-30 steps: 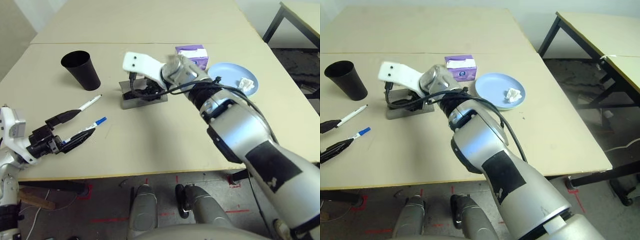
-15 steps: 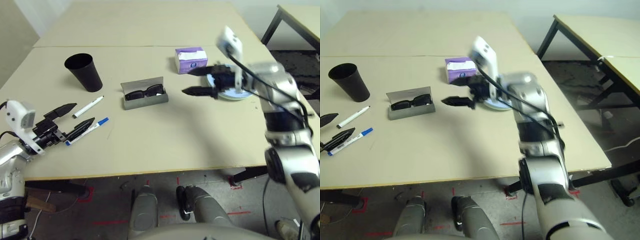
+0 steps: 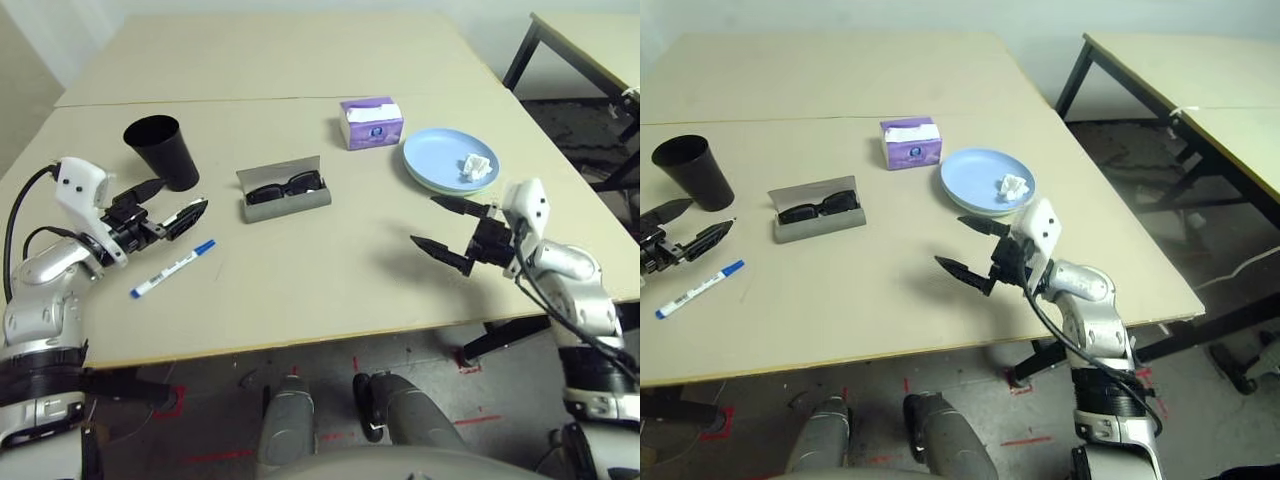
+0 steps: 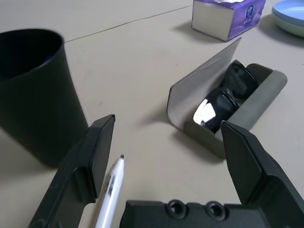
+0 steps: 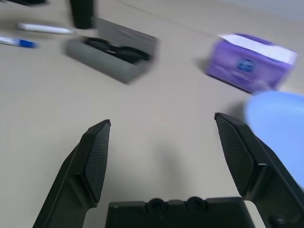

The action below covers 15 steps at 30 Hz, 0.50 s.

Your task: Organize and tidy the items on the table.

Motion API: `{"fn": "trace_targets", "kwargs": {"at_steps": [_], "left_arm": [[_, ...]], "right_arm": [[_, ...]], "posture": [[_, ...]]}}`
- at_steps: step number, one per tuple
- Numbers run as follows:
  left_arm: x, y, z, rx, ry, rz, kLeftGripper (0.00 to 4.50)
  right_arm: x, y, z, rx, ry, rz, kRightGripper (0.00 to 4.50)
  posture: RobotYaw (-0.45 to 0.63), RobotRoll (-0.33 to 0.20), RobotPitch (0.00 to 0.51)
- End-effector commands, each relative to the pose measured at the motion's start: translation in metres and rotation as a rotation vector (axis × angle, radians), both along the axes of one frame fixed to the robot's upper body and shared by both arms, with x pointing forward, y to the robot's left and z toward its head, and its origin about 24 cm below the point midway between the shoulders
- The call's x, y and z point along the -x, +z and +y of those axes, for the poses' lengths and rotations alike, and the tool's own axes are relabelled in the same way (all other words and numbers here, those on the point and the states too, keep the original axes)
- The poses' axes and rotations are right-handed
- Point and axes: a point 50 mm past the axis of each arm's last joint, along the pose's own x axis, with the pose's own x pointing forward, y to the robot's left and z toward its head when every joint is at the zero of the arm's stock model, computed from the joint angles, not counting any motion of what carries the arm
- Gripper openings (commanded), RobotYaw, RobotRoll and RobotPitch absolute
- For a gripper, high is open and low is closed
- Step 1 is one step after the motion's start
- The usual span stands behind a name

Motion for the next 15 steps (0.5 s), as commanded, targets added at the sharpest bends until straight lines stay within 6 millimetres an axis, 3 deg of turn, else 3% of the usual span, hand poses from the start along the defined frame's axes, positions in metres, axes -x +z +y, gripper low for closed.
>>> {"fn": "trace_targets", "kwargs": {"at_steps": [1,5,10,15], "left_arm": [[-0.002,0.000,-0.001,-0.001,0.013,0.013,4.50],[-0.002,-0.001,0.001,-0.008,0.036,0.027,3.97],[-0.008,-0.005,0.004,-0.016,0.078,0.038,2.34],[-0.019,-0.008,-0.006,-0.022,0.076,0.040,0.62]], "right_arm": [[-0.006,-0.002,0.003,-0.064,-0.023,-0.054,4.44],[-0.005,-0.002,0.012,-0.114,0.059,-0.073,4.50],[0.007,-0.004,0.027,-0.158,0.243,-0.065,4.50],[0.011,-0.011,0.029,-0.144,0.283,-0.053,4.50]], "posture": [[0.01,0.000,0.179],[0.01,0.000,0.179],[0.02,0.000,0.180],[0.02,0.000,0.178]]}}
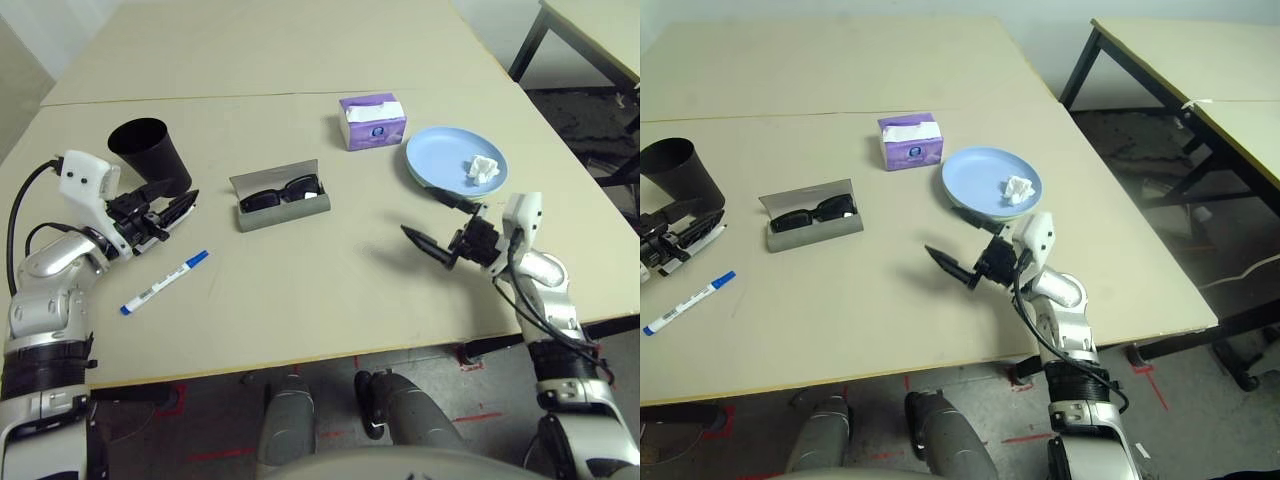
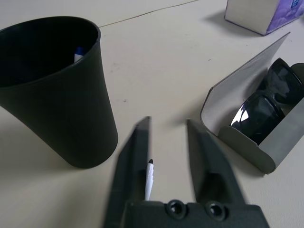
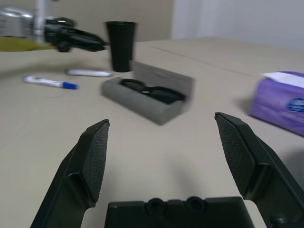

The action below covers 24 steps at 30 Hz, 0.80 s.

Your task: Organize and tidy the items on the table.

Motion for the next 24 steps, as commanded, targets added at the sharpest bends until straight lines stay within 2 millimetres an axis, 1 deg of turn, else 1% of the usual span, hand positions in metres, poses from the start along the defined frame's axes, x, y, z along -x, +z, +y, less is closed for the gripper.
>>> {"fn": "trace_targets", "kwargs": {"at_steps": [1,2,6,14,19,24], "left_arm": [[-0.008,-0.009,-0.007,-0.004,0.003,0.029,0.29],[-0.010,-0.010,-0.008,-0.004,0.002,0.031,0.03],[-0.021,-0.013,-0.012,-0.001,0.009,0.038,0.03],[-0.046,-0.018,-0.017,0.040,0.068,0.031,0.03],[-0.057,-0.022,-0.020,0.073,0.098,0.037,0.03],[-0.064,-0.029,-0.026,0.086,0.080,0.050,0.03]], "right_arm": [[0.004,-0.004,0.001,0.001,0.020,-0.010,4.50],[0.004,-0.004,0.002,-0.004,0.018,-0.013,4.50],[0.004,0.003,0.005,-0.019,0.009,-0.030,4.50],[0.005,0.006,0.003,-0.024,-0.015,-0.043,4.50],[0.006,0.006,0.003,-0.023,-0.022,-0.045,4.50],[0.007,0.008,0.004,-0.027,-0.024,-0.048,4.50]], "posture": [[0.01,0.000,0.177],[0.01,0.000,0.176],[-0.01,0.000,0.173],[-0.04,0.000,0.170],[-0.04,0.000,0.170],[-0.06,0.000,0.172]]}}
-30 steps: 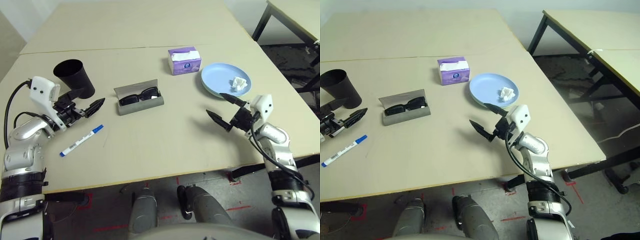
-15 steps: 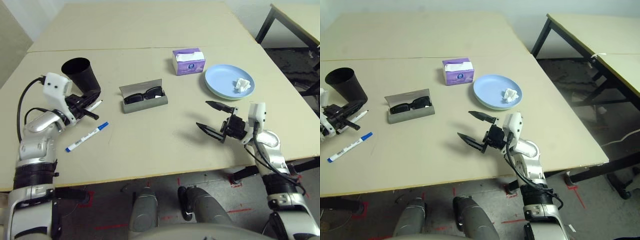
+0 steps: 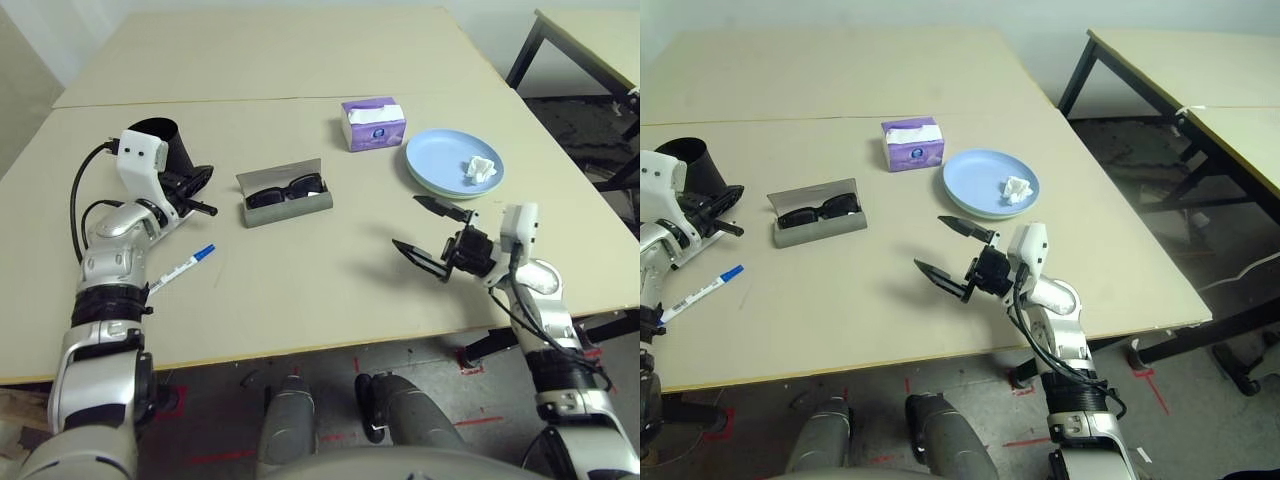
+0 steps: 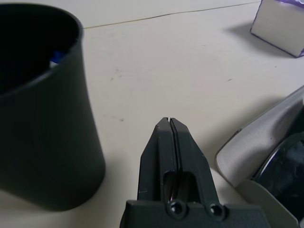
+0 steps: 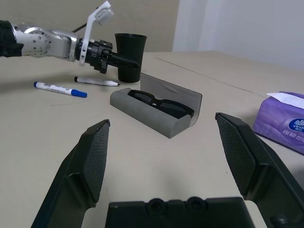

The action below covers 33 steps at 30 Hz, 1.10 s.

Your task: Organize and tidy the items on the table.

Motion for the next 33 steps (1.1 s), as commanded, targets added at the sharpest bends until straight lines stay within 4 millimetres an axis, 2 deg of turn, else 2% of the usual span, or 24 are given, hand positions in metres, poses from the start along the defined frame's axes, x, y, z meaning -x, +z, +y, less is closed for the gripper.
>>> {"fn": "trace_targets", "kwargs": {"at_steps": [1,16,24,29,33], "left_arm": [[-0.003,-0.010,-0.004,-0.011,-0.025,0.031,0.03],[0.001,-0.027,-0.018,-0.057,-0.208,0.064,0.03],[0.014,-0.028,-0.013,-0.120,-0.299,0.088,0.03],[0.024,-0.032,-0.017,-0.182,-0.406,0.125,0.03],[0.026,-0.030,-0.016,-0.145,-0.411,0.126,0.03]], "right_arm": [[0.003,-0.001,-0.001,-0.005,0.002,0.006,4.50],[0.007,-0.004,-0.005,0.006,-0.001,0.024,4.50],[0.008,-0.006,-0.002,0.005,0.008,0.034,4.50],[0.009,-0.010,0.000,0.004,0.021,0.049,4.50],[0.010,-0.012,0.003,-0.001,0.029,0.053,4.50]], "posture": [[-0.06,0.000,0.173],[-0.08,0.000,0.162],[-0.08,0.000,0.160],[-0.08,0.000,0.158],[-0.08,0.000,0.157]]}}
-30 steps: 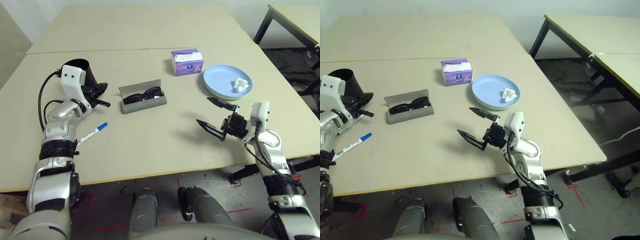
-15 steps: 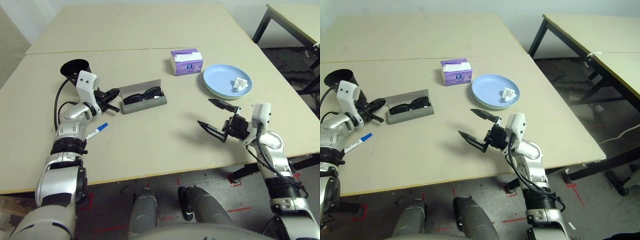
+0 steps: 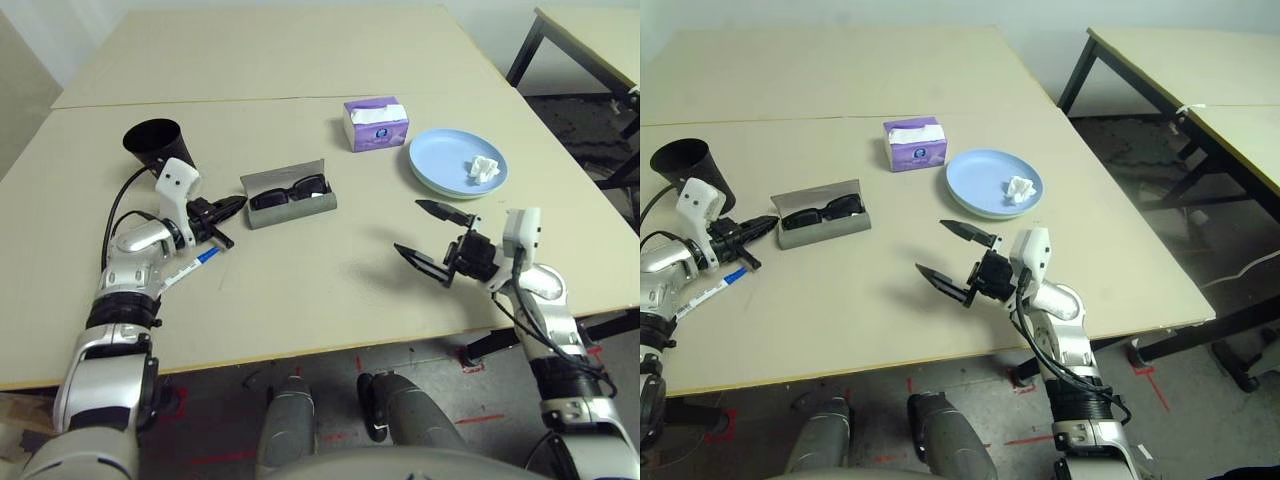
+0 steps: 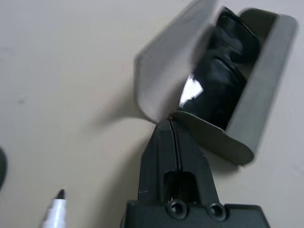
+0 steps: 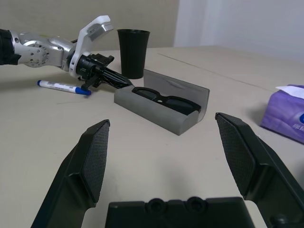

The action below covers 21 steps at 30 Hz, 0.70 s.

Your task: Organize and tidy the items on the table.

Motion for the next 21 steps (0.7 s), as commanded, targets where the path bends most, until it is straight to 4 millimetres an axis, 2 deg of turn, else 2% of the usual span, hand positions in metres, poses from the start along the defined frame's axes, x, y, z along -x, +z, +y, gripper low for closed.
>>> {"fn": "trace_targets", "kwargs": {"at_steps": [1,11,18,21], "left_arm": [[0.001,0.000,0.001,0.021,-0.002,0.023,0.03],[-0.001,0.018,0.023,0.140,0.162,-0.038,0.03],[0.000,0.018,0.030,0.170,0.228,-0.037,0.03],[-0.005,0.015,0.026,0.177,0.256,-0.035,0.03]], "right_arm": [[0.003,-0.004,0.003,-0.005,0.018,0.019,4.50],[0.003,-0.005,-0.003,0.009,-0.002,0.013,4.50],[0.001,-0.003,-0.003,0.013,-0.004,0.005,4.50],[0.000,-0.002,-0.003,0.013,-0.004,0.001,4.50]], "posture": [[-0.08,0.000,0.156],[-0.09,0.000,0.148],[-0.09,0.000,0.148],[-0.09,0.000,0.147]]}}
